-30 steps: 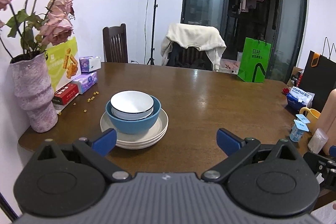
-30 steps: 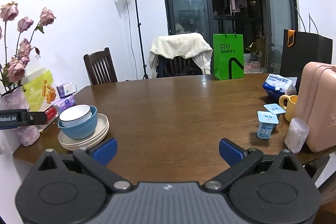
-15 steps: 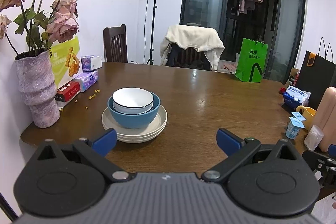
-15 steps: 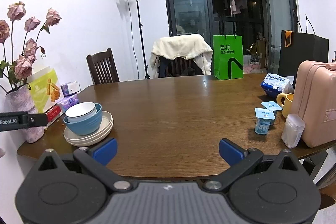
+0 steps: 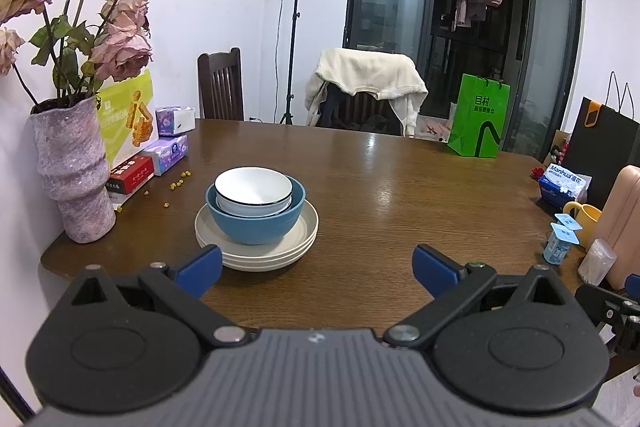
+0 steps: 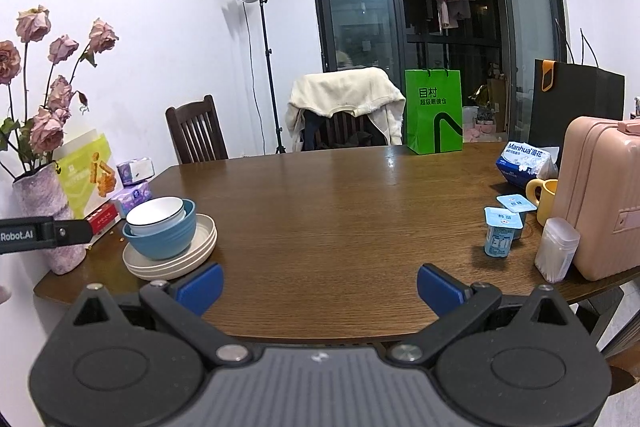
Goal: Organize plates and bowls
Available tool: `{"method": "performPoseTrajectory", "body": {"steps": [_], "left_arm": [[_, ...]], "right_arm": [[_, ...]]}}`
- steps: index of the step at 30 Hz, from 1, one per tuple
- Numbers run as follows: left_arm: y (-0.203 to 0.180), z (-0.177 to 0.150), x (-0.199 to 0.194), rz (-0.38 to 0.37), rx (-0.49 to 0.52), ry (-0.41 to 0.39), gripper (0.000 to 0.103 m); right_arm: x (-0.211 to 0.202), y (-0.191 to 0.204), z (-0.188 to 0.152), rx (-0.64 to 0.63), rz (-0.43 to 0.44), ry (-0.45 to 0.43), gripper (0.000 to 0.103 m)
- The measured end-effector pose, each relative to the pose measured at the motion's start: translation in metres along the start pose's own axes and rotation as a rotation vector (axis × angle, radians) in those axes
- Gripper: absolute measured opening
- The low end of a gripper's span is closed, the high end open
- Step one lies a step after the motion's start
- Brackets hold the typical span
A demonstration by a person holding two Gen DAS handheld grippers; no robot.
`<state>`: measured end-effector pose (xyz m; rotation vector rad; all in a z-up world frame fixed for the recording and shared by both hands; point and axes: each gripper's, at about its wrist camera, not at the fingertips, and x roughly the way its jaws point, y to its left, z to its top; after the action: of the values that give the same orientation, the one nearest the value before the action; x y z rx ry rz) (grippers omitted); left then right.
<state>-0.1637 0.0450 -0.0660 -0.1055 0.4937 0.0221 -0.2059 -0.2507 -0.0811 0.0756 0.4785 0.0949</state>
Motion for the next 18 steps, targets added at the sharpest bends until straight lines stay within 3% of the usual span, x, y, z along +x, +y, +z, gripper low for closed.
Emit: {"method": "performPoseTrajectory", "body": {"steps": [18], "left_arm": [[0.0014, -0.0007, -0.0027, -0.001, -0.002, -0.009, 0.103]], "right_arm": [[-0.002, 0.0047, 0.0012, -0.008, 0.006, -0.001, 0.103]]}}
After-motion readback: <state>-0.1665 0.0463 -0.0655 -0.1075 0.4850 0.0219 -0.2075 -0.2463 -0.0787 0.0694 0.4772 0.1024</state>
